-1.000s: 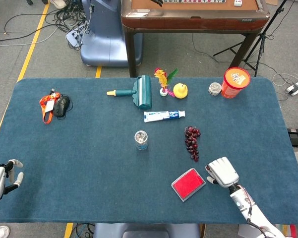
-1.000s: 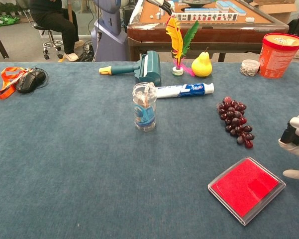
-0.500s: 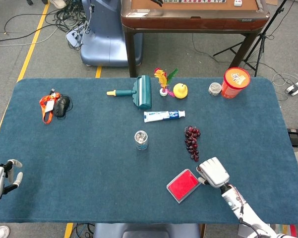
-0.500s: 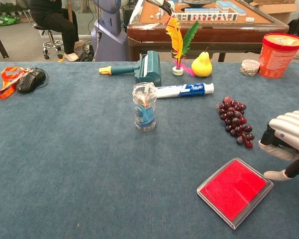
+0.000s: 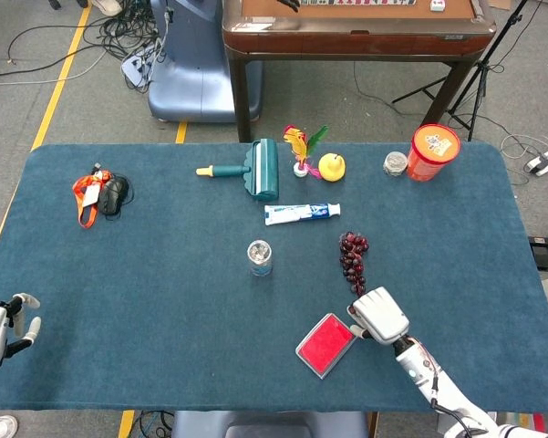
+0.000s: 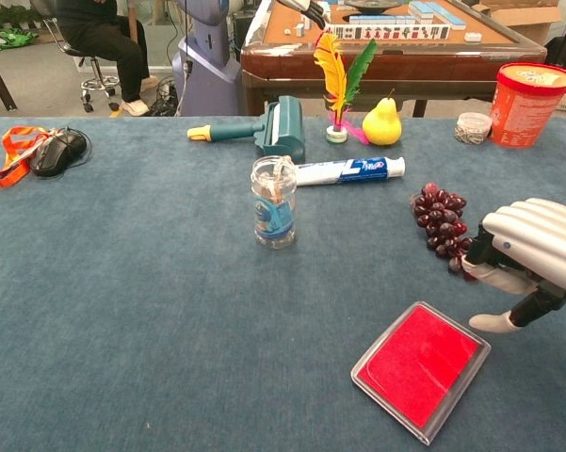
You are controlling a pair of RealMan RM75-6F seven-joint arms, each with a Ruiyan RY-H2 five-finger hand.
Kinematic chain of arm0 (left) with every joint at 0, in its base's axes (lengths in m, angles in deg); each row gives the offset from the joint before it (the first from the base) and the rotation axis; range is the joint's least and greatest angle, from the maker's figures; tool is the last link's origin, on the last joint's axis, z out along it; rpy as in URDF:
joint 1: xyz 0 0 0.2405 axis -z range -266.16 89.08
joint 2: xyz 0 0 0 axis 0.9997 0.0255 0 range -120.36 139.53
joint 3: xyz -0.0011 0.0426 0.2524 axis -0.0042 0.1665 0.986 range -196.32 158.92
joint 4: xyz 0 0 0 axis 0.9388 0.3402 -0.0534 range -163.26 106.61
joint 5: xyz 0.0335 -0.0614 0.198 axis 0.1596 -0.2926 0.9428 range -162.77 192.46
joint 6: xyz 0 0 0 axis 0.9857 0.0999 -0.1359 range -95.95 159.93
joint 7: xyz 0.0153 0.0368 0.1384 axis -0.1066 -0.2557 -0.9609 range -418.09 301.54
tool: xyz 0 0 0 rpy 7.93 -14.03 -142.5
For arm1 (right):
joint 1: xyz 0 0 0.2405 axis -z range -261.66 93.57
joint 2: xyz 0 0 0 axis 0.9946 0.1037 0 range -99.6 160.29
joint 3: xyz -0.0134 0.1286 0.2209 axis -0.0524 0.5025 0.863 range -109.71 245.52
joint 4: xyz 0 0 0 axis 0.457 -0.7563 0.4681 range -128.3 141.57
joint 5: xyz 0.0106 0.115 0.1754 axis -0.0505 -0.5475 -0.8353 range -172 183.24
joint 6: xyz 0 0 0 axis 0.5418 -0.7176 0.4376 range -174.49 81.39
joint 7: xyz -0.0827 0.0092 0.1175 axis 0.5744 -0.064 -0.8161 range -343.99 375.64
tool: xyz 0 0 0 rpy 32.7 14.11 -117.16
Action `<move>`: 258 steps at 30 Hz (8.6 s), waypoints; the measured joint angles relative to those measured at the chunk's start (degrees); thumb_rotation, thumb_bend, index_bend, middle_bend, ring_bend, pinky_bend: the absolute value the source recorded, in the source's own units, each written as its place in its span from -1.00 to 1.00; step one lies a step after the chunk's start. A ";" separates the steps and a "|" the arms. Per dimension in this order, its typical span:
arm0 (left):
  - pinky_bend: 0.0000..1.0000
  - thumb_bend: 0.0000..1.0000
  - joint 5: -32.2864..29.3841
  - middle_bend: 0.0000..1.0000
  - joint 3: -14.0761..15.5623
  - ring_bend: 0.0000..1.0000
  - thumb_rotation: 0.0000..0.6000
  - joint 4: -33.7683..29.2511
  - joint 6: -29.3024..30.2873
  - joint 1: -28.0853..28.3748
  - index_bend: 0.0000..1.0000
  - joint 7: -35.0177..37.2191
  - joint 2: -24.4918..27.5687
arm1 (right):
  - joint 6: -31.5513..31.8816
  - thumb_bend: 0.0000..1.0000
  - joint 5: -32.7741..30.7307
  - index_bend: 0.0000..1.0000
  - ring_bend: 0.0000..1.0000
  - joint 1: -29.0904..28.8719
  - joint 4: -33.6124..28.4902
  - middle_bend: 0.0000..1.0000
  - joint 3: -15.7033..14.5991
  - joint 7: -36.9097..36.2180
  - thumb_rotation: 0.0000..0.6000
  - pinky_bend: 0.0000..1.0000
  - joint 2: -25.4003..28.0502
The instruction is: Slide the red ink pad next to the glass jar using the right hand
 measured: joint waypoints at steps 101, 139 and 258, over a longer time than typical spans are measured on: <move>0.58 -0.21 -1.00 0.48 -0.27 0.20 1.00 -0.26 -0.32 -0.27 -0.05 0.06 0.53 | -5.39 -1.00 0.02 1.00 1.00 -4.70 -3.45 1.00 -0.83 3.08 1.00 1.00 -2.72; 0.58 -0.21 -1.19 0.48 -0.28 0.20 1.00 -0.38 -0.40 -0.36 -0.05 0.32 0.74 | -7.27 -1.00 -3.84 1.00 1.00 -8.33 3.74 1.00 3.60 1.07 1.00 1.00 -7.68; 0.58 -0.21 -0.06 0.47 -0.42 0.19 1.00 -1.89 1.69 -1.17 -0.08 -0.15 1.90 | 3.29 -1.00 -9.13 0.24 0.12 -4.18 -12.79 0.05 4.27 7.27 1.00 0.52 8.08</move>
